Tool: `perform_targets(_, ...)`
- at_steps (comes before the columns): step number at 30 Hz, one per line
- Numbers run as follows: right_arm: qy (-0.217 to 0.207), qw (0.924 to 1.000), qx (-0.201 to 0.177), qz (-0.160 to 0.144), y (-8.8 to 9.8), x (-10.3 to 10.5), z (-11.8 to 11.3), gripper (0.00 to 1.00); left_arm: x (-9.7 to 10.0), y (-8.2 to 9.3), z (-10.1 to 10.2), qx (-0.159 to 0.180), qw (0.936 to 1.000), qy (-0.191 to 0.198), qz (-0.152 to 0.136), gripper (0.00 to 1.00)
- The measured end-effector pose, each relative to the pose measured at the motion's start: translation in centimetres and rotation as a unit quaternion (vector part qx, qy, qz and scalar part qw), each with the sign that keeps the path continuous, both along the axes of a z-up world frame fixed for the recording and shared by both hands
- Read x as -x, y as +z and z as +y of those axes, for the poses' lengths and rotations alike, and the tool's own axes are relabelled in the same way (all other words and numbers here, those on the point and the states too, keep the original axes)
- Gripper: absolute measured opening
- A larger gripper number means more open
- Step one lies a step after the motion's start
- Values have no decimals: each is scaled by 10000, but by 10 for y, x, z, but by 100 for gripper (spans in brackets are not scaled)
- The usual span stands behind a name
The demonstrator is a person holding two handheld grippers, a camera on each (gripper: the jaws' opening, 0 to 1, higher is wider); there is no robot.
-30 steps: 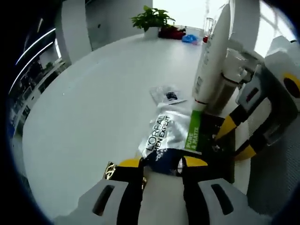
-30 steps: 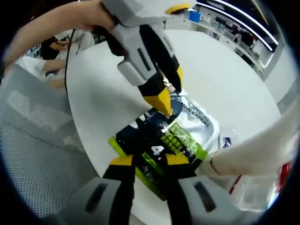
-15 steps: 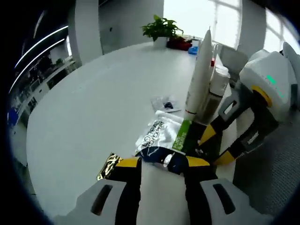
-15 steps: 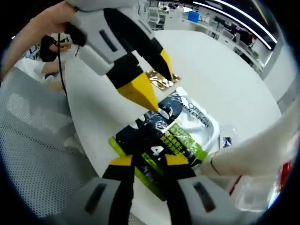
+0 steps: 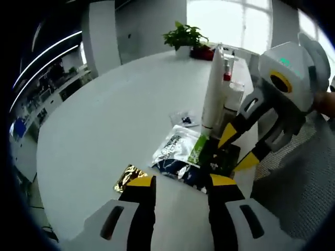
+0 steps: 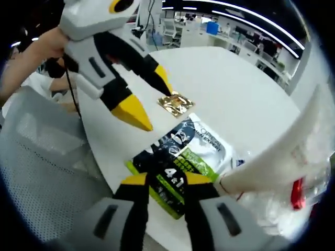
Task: Arrange the skincare products in the storage area until every visible bottle or jar stands upright without overlapping.
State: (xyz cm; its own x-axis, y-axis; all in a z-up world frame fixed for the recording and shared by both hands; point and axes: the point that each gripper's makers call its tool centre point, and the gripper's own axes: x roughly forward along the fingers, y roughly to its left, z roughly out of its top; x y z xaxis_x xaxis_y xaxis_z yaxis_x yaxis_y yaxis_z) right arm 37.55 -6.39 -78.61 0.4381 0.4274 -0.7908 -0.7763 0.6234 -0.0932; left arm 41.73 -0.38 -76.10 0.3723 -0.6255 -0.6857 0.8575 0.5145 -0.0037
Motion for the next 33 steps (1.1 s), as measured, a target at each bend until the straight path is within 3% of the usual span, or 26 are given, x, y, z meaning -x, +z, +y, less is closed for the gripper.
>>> perform_targets(11,-178,9980,-332,-504,42,5,-4,31,13,20,12,158,9996,187,-115,42)
perform_targets(16,-374,9930,-544,-975,72,5,-9,34,17,33,15,320,9988,304,-205,44)
perform_targets(20,-503,9900,-590,-1179,91,6,-17,38,20,43,18,373,9983,342,-301,47)
perform_targets(33,-1086,9816,-507,-1485,111,10,-54,55,25,65,39,487,9948,745,-497,62)
